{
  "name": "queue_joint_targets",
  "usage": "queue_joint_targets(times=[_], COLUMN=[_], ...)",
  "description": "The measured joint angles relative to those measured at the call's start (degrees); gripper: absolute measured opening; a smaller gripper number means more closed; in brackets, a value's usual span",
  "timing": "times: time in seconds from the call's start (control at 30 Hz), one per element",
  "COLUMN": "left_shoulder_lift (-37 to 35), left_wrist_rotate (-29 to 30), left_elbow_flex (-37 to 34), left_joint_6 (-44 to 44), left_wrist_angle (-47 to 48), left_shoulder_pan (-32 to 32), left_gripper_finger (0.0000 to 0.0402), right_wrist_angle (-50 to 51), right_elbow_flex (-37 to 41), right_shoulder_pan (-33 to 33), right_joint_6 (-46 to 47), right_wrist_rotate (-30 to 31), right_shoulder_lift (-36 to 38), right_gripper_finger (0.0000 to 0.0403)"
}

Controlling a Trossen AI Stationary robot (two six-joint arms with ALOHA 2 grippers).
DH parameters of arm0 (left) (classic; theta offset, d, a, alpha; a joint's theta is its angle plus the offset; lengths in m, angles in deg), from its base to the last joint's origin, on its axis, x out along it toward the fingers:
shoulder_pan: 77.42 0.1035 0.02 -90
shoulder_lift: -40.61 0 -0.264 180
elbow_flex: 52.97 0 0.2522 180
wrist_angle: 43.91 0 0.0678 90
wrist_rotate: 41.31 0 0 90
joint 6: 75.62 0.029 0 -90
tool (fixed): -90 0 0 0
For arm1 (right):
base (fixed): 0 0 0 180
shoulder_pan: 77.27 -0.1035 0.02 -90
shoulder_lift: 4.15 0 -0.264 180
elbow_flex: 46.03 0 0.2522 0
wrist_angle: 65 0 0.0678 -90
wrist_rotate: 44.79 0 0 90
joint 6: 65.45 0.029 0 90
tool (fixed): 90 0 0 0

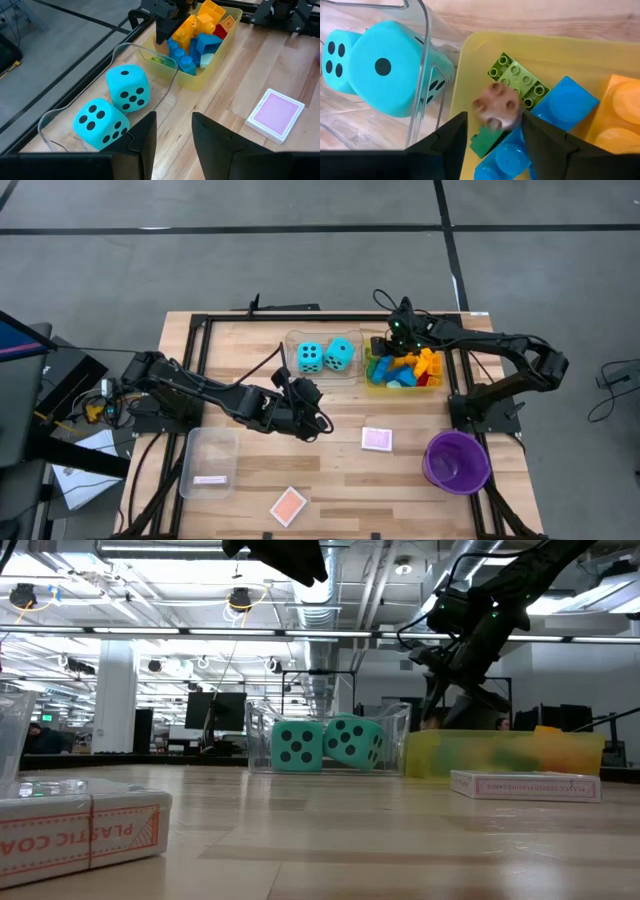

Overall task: Pick & Place Toys
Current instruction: Put the brown game piece into the yellow bin, then put the pink deck of cards into the white transparent bin

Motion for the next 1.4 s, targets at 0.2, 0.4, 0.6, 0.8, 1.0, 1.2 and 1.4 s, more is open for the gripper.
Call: queue_joint_targets(times=[0.2, 0.4, 0.6, 0.8, 1.0, 1.2, 1.4], left_shoulder_lift=[0.0, 0.0, 0.0, -0.7, -1.2, -1.2, -1.6], left_wrist_rotate=[0.0, 0.0, -0.2, -5.0, -5.5, -5.5, -6.0], left_elbow_flex=[0.0, 0.0, 0.0, 0.0, 0.0, 0.0, 0.0], left_joint_6=[0.0, 0.0, 0.0, 0.1, 0.2, 0.2, 0.8], left_wrist_angle=[0.0, 0.0, 0.0, -1.3, -2.2, -2.6, -4.6], left_shoulder_pan=[0.0, 0.0, -0.3, -1.1, -1.7, -1.7, -2.3], left_gripper_finger=[0.0117, 0.0117, 0.0117, 0.0117, 0.0117, 0.0117, 0.0129], right_wrist_angle=[-0.1, -1.9, -3.4, -6.5, -7.6, -7.4, -7.4], right_elbow_flex=[0.0, 0.0, 0.0, 0.0, 0.0, 0.0, 0.0], right_shoulder_pan=[-0.1, -0.2, -2.0, -7.6, -12.6, -15.2, -18.2], right_joint_6=[-2.5, -4.4, -5.1, -5.7, -4.3, -2.6, -1.9], right_wrist_rotate=[0.1, 0.1, 0.1, 2.0, 9.2, 9.8, 14.2], right_shoulder_lift=[0.0, 1.4, 6.8, 15.1, 22.4, 27.1, 30.3], right_gripper_finger=[0.0212, 0.0234, 0.0235, 0.0235, 0.0235, 0.0235, 0.0235])
